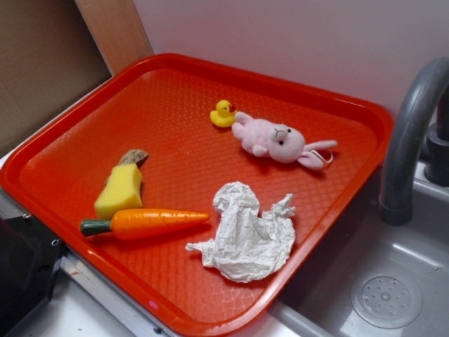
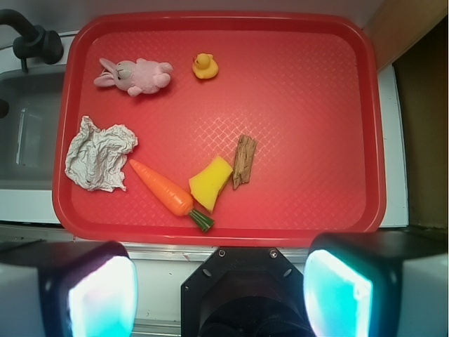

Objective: Grab the pink bunny.

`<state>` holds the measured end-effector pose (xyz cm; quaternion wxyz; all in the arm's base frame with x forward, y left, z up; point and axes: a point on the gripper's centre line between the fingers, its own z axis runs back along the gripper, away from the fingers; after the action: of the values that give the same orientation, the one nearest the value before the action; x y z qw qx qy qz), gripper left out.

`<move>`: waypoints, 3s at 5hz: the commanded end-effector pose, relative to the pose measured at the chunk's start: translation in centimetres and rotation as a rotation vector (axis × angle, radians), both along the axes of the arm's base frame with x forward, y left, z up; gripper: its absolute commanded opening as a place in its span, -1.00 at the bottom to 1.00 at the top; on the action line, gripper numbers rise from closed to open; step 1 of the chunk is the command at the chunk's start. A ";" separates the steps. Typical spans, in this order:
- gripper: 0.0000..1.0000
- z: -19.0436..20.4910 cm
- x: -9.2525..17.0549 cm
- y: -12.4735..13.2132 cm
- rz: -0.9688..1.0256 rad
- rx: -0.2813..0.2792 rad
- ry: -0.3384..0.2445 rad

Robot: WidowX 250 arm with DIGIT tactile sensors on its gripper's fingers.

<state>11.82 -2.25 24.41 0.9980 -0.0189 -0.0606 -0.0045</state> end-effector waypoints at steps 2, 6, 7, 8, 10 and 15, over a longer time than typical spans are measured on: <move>1.00 -0.9 4.2 -1.3 -0.246 0.031 -0.099; 1.00 -12.8 16.1 -10.4 -1.064 0.279 0.001; 1.00 -15.2 17.5 -10.8 -1.194 0.281 0.073; 1.00 -17.7 17.9 -11.6 -1.283 0.244 0.118; 1.00 -20.0 16.3 -12.3 -1.360 0.021 0.185; -1.00 -15.4 15.7 -11.3 -0.504 0.192 -0.034</move>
<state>28.17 -11.11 8.06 0.9664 0.0662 -0.0427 -0.2447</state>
